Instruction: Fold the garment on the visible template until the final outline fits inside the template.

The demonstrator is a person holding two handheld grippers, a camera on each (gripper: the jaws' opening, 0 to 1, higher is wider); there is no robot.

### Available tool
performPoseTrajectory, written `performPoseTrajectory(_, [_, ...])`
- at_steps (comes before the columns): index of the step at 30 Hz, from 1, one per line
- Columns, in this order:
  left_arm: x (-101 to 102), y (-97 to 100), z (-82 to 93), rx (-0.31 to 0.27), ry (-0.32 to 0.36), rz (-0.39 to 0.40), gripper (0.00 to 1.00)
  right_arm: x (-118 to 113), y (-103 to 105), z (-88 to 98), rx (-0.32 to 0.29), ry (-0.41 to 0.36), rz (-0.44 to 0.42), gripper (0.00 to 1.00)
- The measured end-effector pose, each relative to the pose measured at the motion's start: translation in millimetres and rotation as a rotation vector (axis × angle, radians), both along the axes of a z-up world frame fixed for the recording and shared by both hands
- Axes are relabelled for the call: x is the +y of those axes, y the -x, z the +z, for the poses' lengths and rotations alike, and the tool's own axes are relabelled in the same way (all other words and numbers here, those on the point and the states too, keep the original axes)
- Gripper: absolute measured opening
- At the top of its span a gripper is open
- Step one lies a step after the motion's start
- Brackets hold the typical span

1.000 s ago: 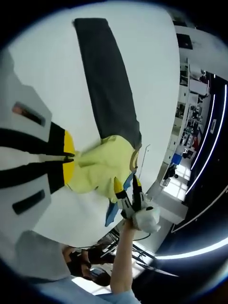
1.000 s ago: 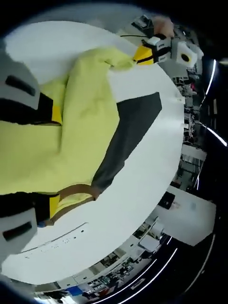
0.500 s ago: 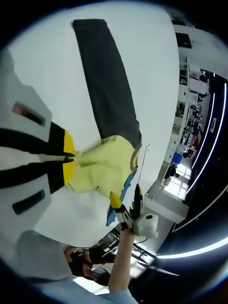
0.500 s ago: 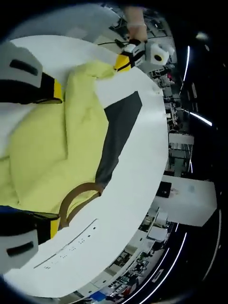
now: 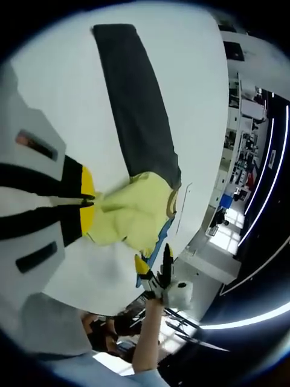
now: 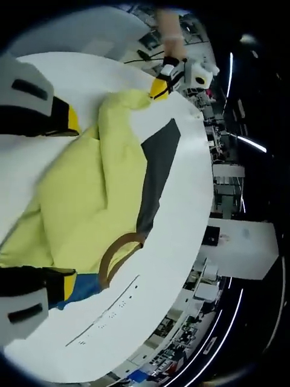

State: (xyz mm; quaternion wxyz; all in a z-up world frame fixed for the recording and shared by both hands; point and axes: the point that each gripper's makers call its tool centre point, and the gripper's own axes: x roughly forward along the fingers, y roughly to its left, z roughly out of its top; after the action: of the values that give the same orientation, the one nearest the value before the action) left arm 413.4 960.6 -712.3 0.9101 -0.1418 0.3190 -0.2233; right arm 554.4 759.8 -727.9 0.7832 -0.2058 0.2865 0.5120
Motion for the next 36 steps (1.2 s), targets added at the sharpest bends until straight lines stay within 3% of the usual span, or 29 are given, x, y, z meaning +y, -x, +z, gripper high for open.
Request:
performPoseTrajectory(6, [-0.3, -0.6, -0.3, 0.0, 0.0, 0.002, 0.0, -13.4, 11.6, -7.8, 0.021, 0.011, -0.011, 0.79])
performPoseTrajectory(17, [-1.1, 1.7, 0.3, -0.001, -0.001, 0.002, 0.0, -14.4, 42.2, -21.3, 0.13, -0.023, -0.001, 0.43])
performPoseTrajectory(28, [1.9, 4.1, 0.0, 0.002, -0.002, 0.007, 0.0, -12.1, 40.7, -30.6, 0.188, -0.049, -0.046, 0.31])
performPoseTrajectory(36, [3.5, 4.9, -0.5, 0.005, -0.004, 0.01, 0.0, -8.6, 33.6, -30.1, 0.193, -0.079, -0.08, 0.21])
